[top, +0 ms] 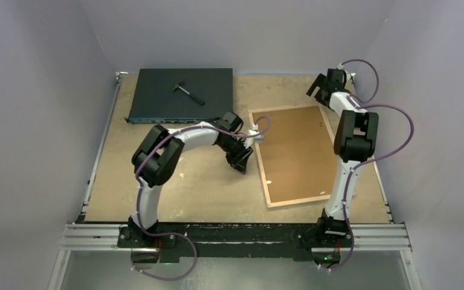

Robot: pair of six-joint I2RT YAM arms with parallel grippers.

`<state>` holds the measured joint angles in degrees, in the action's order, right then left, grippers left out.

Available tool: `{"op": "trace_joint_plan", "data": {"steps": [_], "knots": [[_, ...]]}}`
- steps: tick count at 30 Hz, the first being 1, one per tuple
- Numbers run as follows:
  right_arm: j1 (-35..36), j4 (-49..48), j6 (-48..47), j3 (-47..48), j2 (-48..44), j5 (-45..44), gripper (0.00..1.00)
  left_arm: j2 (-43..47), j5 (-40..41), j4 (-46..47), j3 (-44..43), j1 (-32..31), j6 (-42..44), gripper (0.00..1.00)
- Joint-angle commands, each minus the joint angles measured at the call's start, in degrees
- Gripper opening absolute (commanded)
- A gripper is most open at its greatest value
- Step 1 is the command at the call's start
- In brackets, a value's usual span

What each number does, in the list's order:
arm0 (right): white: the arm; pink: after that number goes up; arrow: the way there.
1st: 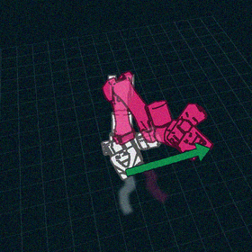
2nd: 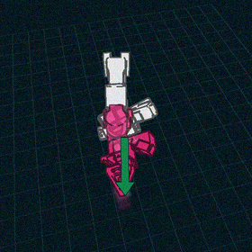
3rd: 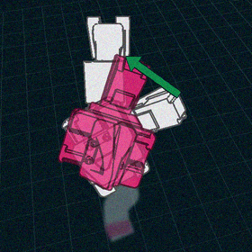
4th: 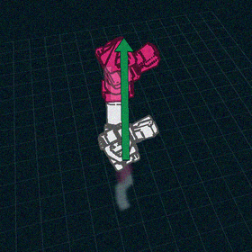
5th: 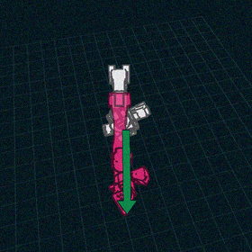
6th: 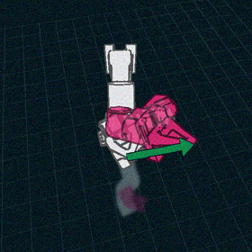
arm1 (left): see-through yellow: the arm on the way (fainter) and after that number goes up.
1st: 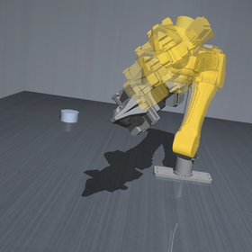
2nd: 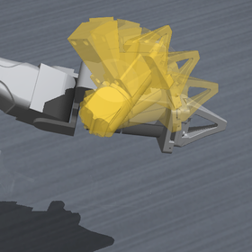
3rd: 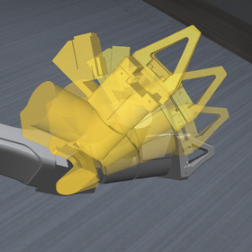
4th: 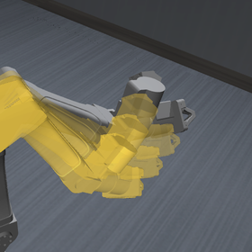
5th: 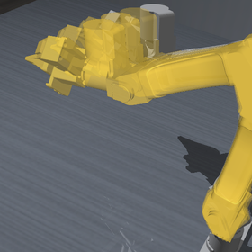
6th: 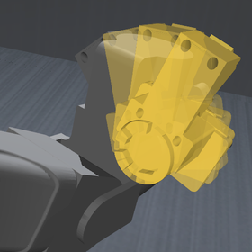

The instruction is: Put the photo into the frame

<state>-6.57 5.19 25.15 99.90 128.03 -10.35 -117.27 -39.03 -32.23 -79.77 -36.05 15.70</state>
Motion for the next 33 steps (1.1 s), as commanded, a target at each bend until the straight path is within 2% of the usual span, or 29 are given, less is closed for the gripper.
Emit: {"op": "trace_joint_plan", "data": {"steps": [1,5,11,18,22,29,33], "knots": [[-2.5,-1.1,2.9,0.8,2.0,7.2,0.99,-1.9,2.2,5.6,-0.7,-4.3,0.6,0.30],[-2.8,-2.6,3.3,0.8,3.3,11.5,0.99,-5.3,2.8,6.2,-2.7,-8.2,0.0,0.30],[-2.4,-5.6,3.6,3.3,5.1,17.6,0.99,-12.1,2.1,4.6,-11.2,-13.5,-1.4,0.30],[2.9,-3.1,1.3,9.7,8.8,25.6,0.99,-18.4,-1.1,3.8,-20.2,-16.7,-5.5,0.30],[5.4,-5.0,0.5,4.6,6.8,29.9,0.99,-17.8,-2.6,4.7,-20.2,-17.8,-7.4,0.30],[9.0,-12.2,-0.7,-8.4,0.2,37.4,0.99,-13.2,-3.9,4.9,-14.9,-17.9,-8.5,0.34],[11.8,-13.4,-1.0,-12.7,-2.7,39.1,0.99,-11.0,-4.6,4.7,-12.9,-17.9,-9.1,0.35]]}}
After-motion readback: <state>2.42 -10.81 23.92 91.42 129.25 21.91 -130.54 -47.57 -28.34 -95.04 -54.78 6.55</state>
